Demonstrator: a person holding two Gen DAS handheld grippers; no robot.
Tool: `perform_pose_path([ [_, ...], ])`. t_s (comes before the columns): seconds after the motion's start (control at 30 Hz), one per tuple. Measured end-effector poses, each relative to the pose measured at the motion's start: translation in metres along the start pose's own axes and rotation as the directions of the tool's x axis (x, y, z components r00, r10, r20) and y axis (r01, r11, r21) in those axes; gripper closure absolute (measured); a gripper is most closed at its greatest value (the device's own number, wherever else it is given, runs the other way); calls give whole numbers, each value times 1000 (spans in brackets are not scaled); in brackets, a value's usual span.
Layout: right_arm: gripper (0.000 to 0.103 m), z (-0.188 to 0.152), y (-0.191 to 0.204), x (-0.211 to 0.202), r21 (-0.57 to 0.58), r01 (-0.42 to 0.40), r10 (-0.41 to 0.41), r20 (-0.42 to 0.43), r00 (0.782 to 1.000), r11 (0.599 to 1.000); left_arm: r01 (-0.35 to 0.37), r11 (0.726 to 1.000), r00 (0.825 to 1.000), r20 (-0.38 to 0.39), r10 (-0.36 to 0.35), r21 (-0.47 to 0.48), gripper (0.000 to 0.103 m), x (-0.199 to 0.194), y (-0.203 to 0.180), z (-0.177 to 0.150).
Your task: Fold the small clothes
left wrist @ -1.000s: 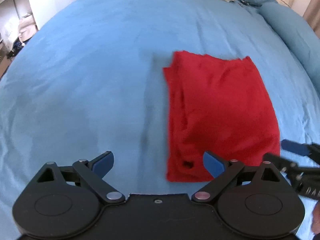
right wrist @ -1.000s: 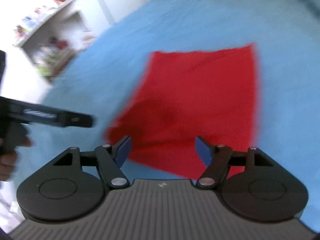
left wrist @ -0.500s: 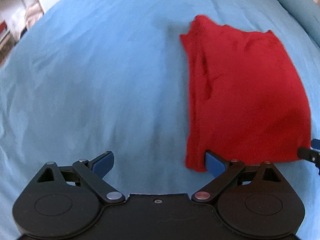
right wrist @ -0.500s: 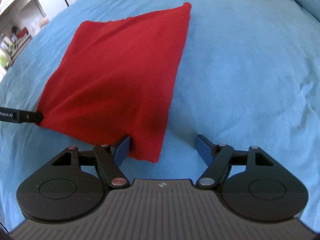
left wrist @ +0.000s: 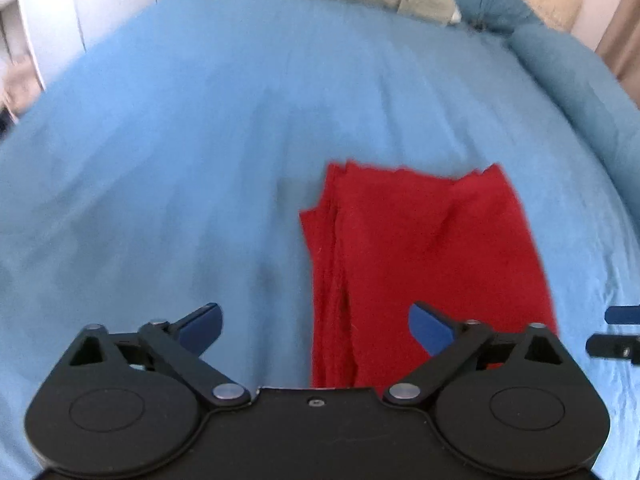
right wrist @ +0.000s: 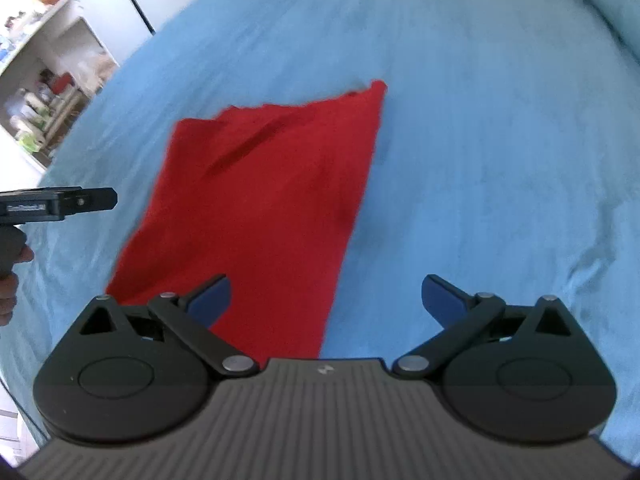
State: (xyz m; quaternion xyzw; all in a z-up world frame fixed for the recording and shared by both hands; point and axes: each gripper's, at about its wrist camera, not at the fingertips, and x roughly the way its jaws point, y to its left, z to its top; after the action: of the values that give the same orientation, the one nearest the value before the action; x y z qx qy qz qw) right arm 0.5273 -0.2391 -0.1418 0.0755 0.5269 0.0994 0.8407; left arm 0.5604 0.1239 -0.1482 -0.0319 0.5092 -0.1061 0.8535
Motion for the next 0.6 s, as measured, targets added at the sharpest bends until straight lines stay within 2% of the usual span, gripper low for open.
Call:
perform_pose_path([
  [0.07,0,6,-12,16,70,-38,39,-1,999,997,47,999,997,-63,-47,4,17,23,1,3],
  [0.13,0,8,-22,31,149,-84,84,3,996,985,81,996,991,-109,-77,30,17,39,0,2],
  [0.2,0,7,-27,42,198,-123,125,2,992,972,109,994,987,-121,-104,31,17,50,0,3],
  [0.3,2,3,-28,56,223,-136,140,-4,990,965,160,987,978,-128,-163,-28,17,59,5,5],
  [0.37,5,1,-29,63,243,-140,144,2,990,960,164,986,978,-123,-166,-30,18,63,3,7],
  [0.43,5,0,-27,62,263,-156,154,28,988,952,165,986,979,-118,-166,-19,24,65,-2,10],
  [0.47,9,0,-25,62,262,-158,155,33,987,952,171,985,978,-116,-172,-17,34,64,-4,11],
  [0.5,19,2,-21,63,250,-165,161,36,986,954,189,982,975,-116,-190,-20,48,64,-7,13],
  [0.53,25,3,-17,63,237,-179,177,32,984,955,206,978,971,-121,-208,-28,54,65,-10,15],
  [0.6,35,8,-7,67,212,-160,158,24,987,964,196,980,973,-124,-197,-22,61,66,-15,17],
])
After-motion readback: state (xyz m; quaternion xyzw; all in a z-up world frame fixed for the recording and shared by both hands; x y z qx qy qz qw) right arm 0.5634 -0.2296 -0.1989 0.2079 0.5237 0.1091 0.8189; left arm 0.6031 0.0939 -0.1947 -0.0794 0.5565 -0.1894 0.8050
